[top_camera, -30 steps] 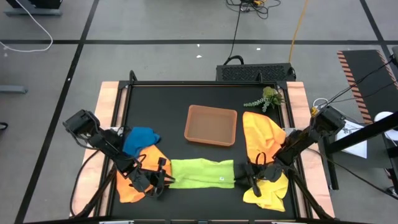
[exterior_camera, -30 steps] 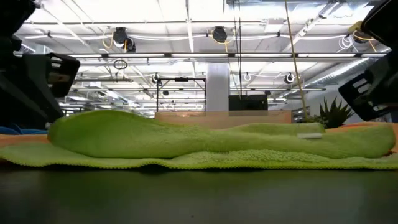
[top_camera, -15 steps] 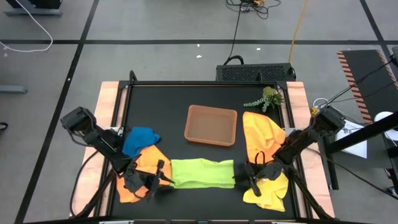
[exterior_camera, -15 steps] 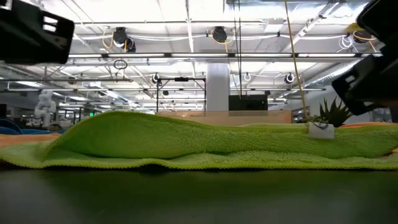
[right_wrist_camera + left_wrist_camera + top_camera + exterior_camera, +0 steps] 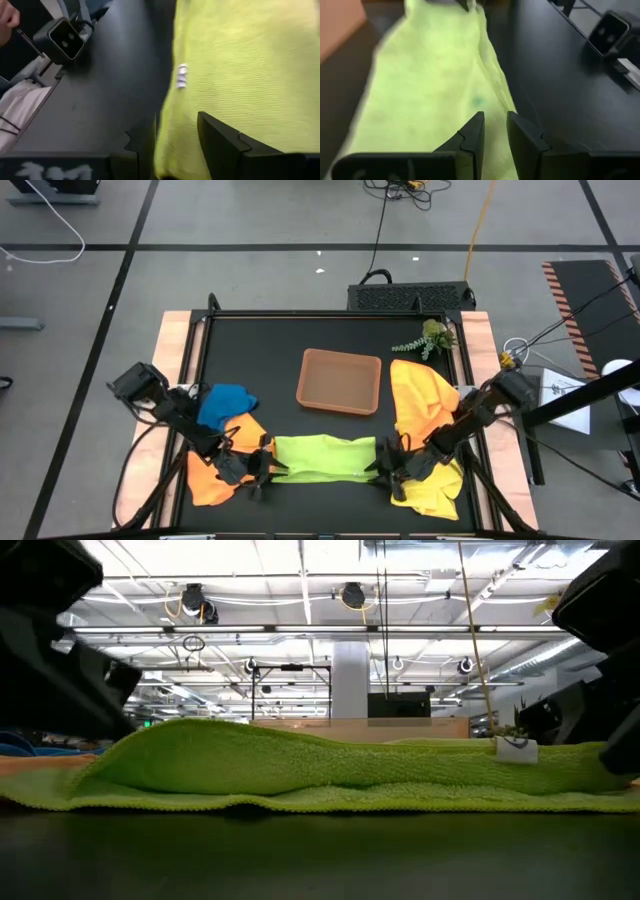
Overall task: Fold microfiber towels
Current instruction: Fold the green microfiber towel
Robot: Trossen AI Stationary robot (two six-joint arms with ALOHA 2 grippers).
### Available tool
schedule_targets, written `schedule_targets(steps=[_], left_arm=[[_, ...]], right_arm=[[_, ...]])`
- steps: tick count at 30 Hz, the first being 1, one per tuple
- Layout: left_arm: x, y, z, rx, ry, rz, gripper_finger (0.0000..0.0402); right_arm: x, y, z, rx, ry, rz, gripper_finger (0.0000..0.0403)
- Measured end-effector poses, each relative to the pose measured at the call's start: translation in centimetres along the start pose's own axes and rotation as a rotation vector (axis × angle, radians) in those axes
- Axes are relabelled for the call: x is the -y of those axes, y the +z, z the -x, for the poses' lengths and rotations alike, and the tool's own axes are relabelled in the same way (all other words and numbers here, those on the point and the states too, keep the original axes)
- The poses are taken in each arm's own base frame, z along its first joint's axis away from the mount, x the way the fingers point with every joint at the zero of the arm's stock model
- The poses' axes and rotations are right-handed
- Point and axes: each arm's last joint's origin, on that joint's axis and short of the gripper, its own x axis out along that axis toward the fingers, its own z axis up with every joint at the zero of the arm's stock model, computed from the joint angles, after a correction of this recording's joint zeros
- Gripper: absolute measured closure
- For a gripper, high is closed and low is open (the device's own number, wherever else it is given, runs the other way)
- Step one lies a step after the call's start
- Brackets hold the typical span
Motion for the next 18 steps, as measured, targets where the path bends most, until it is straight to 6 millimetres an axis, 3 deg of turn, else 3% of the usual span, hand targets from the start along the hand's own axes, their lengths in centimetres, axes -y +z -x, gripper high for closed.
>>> schedule_targets(steps=[6, 18], left_arm=[[0.5, -0.2, 0.3, -0.055, -0.087, 0.046, 0.0316], [0.0, 4.7, 4.6, 0.063, -0.107, 0.065, 0.0316]], right_arm=[[-2.1, 0.7, -1.7, 0.003, 0.082, -0.024, 0.0265], [-3.5, 2.2, -1.3, 0.037, 0.177, -0.075, 0.0266]])
